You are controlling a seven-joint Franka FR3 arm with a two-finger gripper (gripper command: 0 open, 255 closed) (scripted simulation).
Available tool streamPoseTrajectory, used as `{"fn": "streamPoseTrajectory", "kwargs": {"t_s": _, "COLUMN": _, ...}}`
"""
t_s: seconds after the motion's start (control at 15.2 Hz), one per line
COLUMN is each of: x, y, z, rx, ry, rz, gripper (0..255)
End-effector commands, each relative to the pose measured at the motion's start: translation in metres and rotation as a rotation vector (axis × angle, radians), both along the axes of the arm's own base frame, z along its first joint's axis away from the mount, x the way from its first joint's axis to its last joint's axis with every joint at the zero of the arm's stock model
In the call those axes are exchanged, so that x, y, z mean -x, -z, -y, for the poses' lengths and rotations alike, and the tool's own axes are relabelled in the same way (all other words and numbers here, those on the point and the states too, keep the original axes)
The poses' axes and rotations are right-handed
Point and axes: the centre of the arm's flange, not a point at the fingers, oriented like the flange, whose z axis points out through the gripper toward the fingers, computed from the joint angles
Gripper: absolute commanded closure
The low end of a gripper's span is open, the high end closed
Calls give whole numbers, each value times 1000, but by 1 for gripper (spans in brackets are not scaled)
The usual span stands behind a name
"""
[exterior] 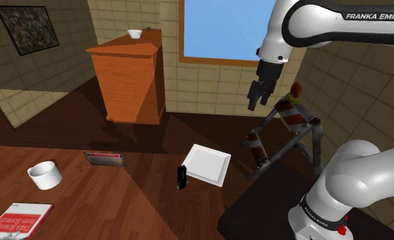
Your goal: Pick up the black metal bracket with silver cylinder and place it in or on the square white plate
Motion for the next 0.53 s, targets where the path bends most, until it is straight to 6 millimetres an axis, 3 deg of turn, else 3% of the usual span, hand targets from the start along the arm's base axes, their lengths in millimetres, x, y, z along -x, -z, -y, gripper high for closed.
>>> {"fn": "streamPoseTrajectory", "kwargs": {"t_s": 0.0, "x": 0, "y": 0, "z": 0, "rx": 0, "ry": 0, "rz": 0, "gripper": 0}}
{"fn": "streamPoseTrajectory", "kwargs": {"t_s": 0.46, "x": -31, "y": 73, "z": -47, "rx": 26, "ry": -12, "rz": 35, "gripper": 0}}
